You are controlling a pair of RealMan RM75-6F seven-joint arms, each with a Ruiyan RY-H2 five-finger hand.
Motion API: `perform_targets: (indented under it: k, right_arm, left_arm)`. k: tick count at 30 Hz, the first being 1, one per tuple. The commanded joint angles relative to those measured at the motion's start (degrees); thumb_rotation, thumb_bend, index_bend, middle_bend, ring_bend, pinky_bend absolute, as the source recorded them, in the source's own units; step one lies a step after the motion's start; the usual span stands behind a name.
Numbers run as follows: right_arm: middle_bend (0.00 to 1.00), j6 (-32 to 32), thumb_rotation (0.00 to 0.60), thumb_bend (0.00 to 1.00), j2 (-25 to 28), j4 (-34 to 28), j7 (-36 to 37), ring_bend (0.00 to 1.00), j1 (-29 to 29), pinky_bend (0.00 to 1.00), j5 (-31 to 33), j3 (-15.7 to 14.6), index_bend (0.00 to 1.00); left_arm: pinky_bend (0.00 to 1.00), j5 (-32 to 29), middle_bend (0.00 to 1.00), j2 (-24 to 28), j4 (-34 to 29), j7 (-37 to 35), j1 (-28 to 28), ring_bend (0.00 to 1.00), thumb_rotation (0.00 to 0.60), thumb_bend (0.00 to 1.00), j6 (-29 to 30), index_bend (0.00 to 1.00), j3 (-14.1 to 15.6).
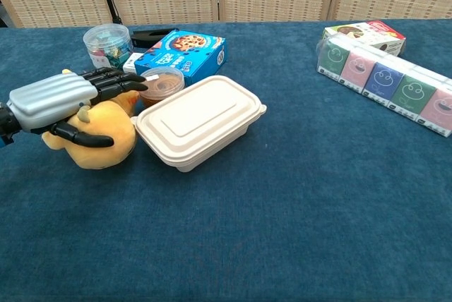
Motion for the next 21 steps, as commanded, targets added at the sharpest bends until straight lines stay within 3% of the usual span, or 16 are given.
perform_targets:
  k: [1, 4, 11, 21]
  right_arm:
    - [0.0, -0.07, 0.6, 0.0, -0.03, 0.04, -0.01, 0.0, 0.03, 0.0, 0.12, 0.05, 0.0]
    - [0.0, -0.17, 0.6, 0.0, -0.04, 0.04, 0.05, 0.0, 0.04, 0.0, 0.23, 0.05, 0.0]
    - [0.0, -0.17, 0.6, 0.0, 0.24, -0.23, 0.63, 0.0, 0.02, 0.0, 0.09, -0.05, 0.0]
    - [0.0, 0.17, 0.6, 0.0, 0.68, -0.5, 1.32, 0.0, -0.16, 0.0, -0.08, -0.08, 0.0]
  left_arm:
    - [0.0, -1.12, 0.0, -0.69, 1.37, -0.99, -0.65, 0.0, 0.008, 0.0, -1.11, 0.0, -0.78]
    - [0.0, -2.04, 0.0, -1.1, 1.91, -2.04, -0.86, 0.0, 0.006, 0.0, -1.2, 0.0, -1.42]
    - [0.0, -0.75, 0.0, -2.14, 2.31, -1.35, -0.36, 0.0, 0.005, 0.0, -0.13, 0.0, 0.47]
    - [0.0, 2.06, 0.0, -3.22, 0.87, -1.7, 0.59, 0.0, 0.006, 0.0, 7.51, 0.0, 3.36]
